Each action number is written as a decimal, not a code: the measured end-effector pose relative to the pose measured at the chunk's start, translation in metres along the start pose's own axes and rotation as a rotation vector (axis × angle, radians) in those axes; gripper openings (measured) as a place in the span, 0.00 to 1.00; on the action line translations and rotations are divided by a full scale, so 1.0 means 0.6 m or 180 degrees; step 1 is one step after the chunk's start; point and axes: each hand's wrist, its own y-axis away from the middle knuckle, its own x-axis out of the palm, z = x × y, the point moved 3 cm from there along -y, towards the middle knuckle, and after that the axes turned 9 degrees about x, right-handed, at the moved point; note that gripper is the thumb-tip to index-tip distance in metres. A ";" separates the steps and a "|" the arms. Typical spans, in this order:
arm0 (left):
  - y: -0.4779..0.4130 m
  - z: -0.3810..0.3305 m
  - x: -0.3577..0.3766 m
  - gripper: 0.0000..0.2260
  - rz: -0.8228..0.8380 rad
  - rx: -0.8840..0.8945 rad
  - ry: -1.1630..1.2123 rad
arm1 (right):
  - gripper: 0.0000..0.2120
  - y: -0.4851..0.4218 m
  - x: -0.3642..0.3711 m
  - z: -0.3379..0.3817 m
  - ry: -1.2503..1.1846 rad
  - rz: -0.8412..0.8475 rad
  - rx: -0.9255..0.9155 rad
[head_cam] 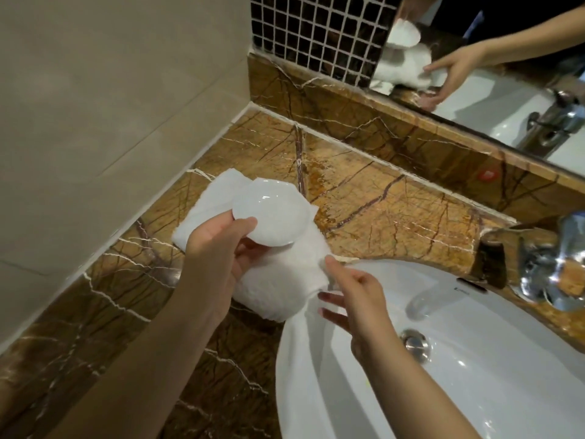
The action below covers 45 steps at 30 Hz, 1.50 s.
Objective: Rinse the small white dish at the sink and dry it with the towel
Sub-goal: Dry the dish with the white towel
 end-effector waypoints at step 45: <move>0.018 -0.003 0.056 0.07 -0.0016 0.0134 -0.0302 | 0.19 0.092 -0.012 0.150 0.2548 -0.0265 -0.3115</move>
